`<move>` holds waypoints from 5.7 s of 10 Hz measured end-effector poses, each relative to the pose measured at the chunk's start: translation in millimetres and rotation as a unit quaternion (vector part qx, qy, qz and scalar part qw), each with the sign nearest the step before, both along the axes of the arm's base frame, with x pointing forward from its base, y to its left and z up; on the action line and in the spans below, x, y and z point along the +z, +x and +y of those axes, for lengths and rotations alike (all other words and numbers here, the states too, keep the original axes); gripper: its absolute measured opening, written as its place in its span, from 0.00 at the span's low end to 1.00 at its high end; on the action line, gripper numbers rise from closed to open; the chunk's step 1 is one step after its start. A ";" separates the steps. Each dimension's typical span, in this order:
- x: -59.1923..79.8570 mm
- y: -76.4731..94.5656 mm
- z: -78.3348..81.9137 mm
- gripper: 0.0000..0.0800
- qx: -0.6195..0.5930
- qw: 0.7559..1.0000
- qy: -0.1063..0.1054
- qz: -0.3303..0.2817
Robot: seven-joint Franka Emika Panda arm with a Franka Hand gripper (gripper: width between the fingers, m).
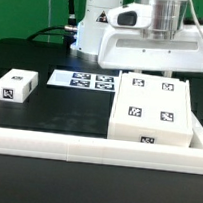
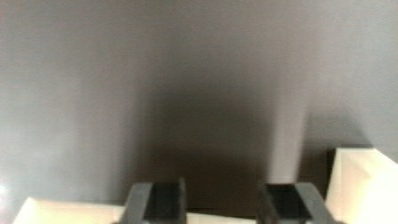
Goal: Assemble cabinet
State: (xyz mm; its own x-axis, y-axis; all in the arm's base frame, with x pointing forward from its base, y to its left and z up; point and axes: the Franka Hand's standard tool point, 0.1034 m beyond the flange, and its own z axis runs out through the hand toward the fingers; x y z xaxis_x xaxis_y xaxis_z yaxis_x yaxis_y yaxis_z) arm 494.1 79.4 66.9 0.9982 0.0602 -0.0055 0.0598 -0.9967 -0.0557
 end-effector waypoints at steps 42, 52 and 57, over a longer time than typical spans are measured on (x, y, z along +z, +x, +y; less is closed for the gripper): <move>73.6 64.5 -20.2 0.02 0.054 0.996 0.007 0.067; 50.4 12.4 -10.4 0.02 -0.001 1.000 -0.004 0.011; 44.2 7.3 -40.4 0.02 0.011 1.000 -0.006 0.007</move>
Offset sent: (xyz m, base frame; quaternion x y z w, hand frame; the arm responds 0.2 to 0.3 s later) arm 0.0000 0.0000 0.0000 0.0000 0.0000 0.0000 1.0000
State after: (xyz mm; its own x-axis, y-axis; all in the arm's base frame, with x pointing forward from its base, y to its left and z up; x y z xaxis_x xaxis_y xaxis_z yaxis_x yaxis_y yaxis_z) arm 501.4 39.0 111.0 0.9964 0.0827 -0.0202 0.0817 -0.9957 -0.0445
